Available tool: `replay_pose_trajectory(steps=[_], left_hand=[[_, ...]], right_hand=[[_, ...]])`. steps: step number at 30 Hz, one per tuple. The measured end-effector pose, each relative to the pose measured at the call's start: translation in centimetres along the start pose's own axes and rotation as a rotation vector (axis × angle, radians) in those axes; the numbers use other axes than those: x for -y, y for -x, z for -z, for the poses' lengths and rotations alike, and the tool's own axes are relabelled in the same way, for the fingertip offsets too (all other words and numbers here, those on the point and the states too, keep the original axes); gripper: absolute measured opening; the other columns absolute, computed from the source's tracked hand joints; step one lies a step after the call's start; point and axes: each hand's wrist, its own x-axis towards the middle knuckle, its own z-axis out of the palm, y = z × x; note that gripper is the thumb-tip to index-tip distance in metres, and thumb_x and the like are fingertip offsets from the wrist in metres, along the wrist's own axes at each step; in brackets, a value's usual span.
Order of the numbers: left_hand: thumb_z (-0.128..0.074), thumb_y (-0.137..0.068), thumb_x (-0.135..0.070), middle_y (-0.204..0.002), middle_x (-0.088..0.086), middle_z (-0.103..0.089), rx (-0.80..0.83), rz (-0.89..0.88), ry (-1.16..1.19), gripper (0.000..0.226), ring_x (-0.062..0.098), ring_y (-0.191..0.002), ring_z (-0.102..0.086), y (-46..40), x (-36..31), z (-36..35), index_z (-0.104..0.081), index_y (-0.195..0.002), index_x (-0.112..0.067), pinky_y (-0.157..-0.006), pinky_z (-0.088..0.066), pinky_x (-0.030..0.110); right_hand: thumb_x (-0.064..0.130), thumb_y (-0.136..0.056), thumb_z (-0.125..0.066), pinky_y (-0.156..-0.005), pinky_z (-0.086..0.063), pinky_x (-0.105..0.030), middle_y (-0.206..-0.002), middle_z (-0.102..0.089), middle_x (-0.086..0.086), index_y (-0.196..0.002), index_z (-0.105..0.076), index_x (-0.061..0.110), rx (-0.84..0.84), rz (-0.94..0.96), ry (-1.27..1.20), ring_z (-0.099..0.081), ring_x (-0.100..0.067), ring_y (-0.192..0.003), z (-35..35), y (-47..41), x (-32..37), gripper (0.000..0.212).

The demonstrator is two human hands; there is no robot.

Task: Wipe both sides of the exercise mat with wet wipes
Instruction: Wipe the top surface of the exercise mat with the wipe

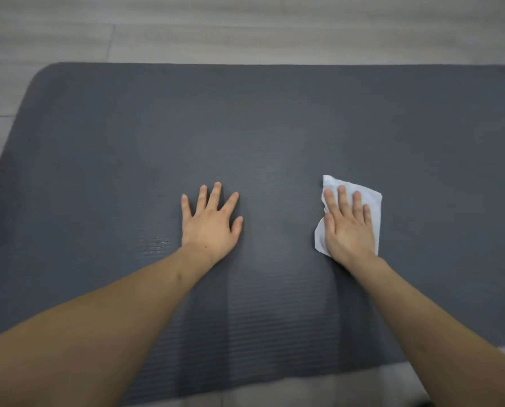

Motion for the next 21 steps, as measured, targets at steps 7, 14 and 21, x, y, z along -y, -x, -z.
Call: replay_pose_trajectory(steps=[7,14,21], left_hand=[[-0.021,-0.102,-0.059,-0.171,-0.001,0.003,-0.020,0.126,0.024,0.062,0.027,-0.157,0.006,2.9,7.1,-0.1,-0.012,-0.160,-0.041,-0.122,0.005,0.063],[-0.019,-0.104,-0.054,-0.171,-0.002,-0.001,-0.035,0.246,0.017,0.059,0.026,-0.157,0.003,5.9,12.2,-0.3,-0.014,-0.160,-0.041,-0.122,0.003,0.062],[-0.020,-0.105,-0.049,-0.171,-0.001,-0.005,-0.062,0.416,0.039,0.056,0.026,-0.157,-0.001,10.0,16.2,-0.4,-0.016,-0.160,-0.040,-0.123,0.000,0.061]], right_hand=[[0.040,-0.100,-0.003,-0.129,0.000,-0.045,-0.173,0.006,0.009,-0.166,-0.001,0.027,0.022,0.113,0.061,0.011,-0.024,-0.159,0.2,0.2,1.6,0.067],[0.039,-0.100,0.000,-0.129,0.000,-0.043,-0.173,-0.002,0.010,-0.166,-0.009,0.022,0.084,0.488,0.067,0.010,-0.017,-0.159,-1.6,-0.1,15.3,0.069],[0.039,-0.102,-0.006,-0.129,-0.002,-0.048,-0.174,-0.004,0.005,-0.166,-0.009,0.021,0.144,0.798,0.120,0.006,-0.023,-0.160,-3.7,1.5,28.5,0.066]])
